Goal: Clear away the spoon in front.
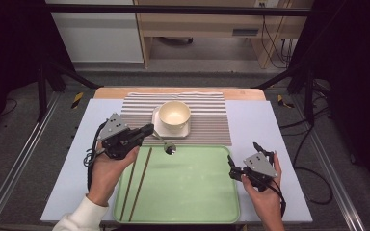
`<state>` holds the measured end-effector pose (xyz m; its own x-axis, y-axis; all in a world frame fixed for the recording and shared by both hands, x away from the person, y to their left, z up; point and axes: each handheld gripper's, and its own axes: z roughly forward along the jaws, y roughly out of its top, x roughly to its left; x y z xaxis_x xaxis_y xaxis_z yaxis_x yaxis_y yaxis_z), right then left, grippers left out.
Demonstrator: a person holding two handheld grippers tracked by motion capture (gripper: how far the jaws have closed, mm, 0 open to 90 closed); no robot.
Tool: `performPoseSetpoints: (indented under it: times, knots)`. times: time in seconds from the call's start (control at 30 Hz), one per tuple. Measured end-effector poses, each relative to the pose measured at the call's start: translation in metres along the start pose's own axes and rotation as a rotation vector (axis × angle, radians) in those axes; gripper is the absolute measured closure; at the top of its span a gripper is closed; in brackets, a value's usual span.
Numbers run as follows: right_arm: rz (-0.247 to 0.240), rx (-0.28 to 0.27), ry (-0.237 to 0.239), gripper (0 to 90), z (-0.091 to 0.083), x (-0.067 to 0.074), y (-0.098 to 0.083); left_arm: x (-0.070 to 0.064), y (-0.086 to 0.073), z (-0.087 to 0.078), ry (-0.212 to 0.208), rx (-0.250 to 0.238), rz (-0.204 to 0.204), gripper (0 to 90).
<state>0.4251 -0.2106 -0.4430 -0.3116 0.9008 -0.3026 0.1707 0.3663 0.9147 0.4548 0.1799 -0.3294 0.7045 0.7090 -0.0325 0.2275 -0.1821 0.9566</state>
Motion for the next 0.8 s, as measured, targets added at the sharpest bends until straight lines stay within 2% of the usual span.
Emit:
performPoseSetpoints:
  times: [0.1, 0.13, 0.33, 0.43, 0.5, 0.67, 0.8]
  knots:
    - [0.007, 0.001, -0.005, 8.1, 0.000, -0.001, -0.001, 0.002, 0.000, -0.002, -0.001, 0.004, -0.009, 89.4]
    - [0.009, 0.005, -0.007, 8.1, 0.000, -0.002, -0.001, 0.003, -0.001, -0.003, -0.013, 0.013, -0.021, 89.4]
    - [0.012, 0.008, -0.012, 8.2, 0.000, -0.004, -0.002, 0.002, -0.007, -0.010, 0.000, 0.021, -0.019, 89.4]
    - [-0.001, 0.011, -0.007, 8.1, 0.001, -0.001, -0.001, -0.002, -0.009, -0.012, 0.001, 0.012, -0.023, 89.4]
    - [-0.014, 0.011, -0.004, 8.0, 0.000, 0.000, 0.000, -0.007, -0.007, -0.014, 0.004, 0.006, -0.008, 89.4]
    - [-0.035, 0.005, 0.007, 7.5, -0.006, 0.003, 0.002, -0.015, -0.008, -0.021, 0.007, 0.016, 0.001, 89.4]
    - [-0.025, 0.011, 0.006, 7.5, -0.004, 0.002, 0.000, -0.020, -0.012, -0.027, -0.002, 0.015, -0.007, 89.4]
